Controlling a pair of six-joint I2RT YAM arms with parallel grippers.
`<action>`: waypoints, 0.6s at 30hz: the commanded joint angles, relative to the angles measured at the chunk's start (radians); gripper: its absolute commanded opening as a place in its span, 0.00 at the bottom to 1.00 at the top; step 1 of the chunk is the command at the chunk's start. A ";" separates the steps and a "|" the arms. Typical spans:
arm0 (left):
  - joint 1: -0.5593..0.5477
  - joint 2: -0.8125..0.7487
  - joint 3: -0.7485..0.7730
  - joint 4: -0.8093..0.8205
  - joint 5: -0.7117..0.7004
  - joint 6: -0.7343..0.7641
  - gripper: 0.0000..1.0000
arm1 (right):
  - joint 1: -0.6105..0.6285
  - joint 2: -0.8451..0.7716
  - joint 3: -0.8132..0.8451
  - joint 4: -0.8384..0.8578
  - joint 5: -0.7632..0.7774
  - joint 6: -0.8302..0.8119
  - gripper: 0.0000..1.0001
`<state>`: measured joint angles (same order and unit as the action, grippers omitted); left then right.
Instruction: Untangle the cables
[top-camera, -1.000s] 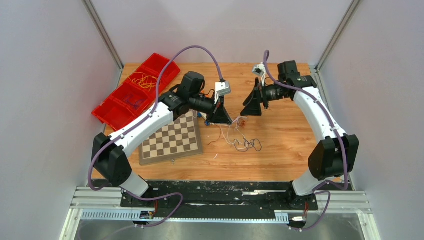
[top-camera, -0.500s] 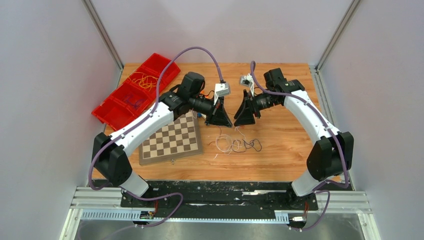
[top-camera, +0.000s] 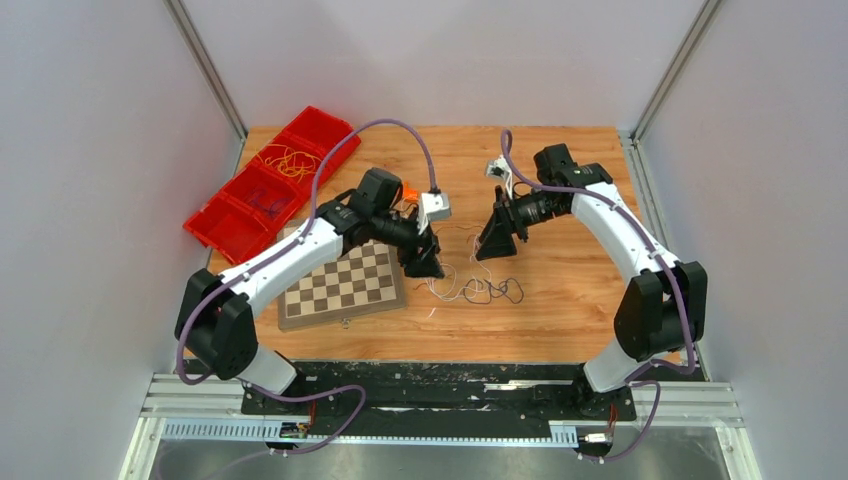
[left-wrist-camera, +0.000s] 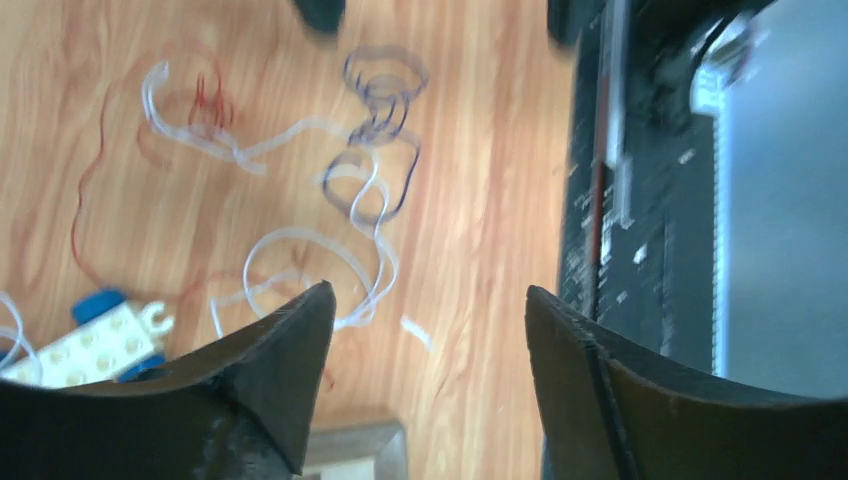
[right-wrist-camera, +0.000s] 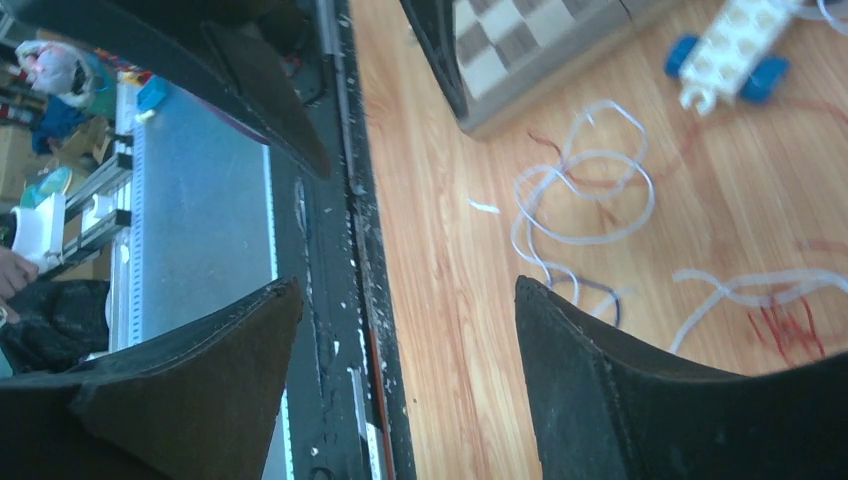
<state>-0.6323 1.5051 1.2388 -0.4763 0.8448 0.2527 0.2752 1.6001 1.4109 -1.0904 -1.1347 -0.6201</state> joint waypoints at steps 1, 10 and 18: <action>-0.004 -0.057 -0.105 0.012 -0.246 0.171 0.89 | -0.062 0.029 -0.054 0.056 0.146 0.065 0.75; 0.000 0.094 -0.193 0.190 -0.498 -0.325 1.00 | -0.123 0.054 -0.172 0.195 0.339 0.211 0.70; 0.002 0.224 -0.211 0.303 -0.400 -0.527 1.00 | -0.116 0.062 -0.223 0.195 0.336 0.211 0.70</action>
<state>-0.6308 1.6855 1.0180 -0.2832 0.4129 -0.1349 0.1501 1.6760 1.2076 -0.9287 -0.8017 -0.4213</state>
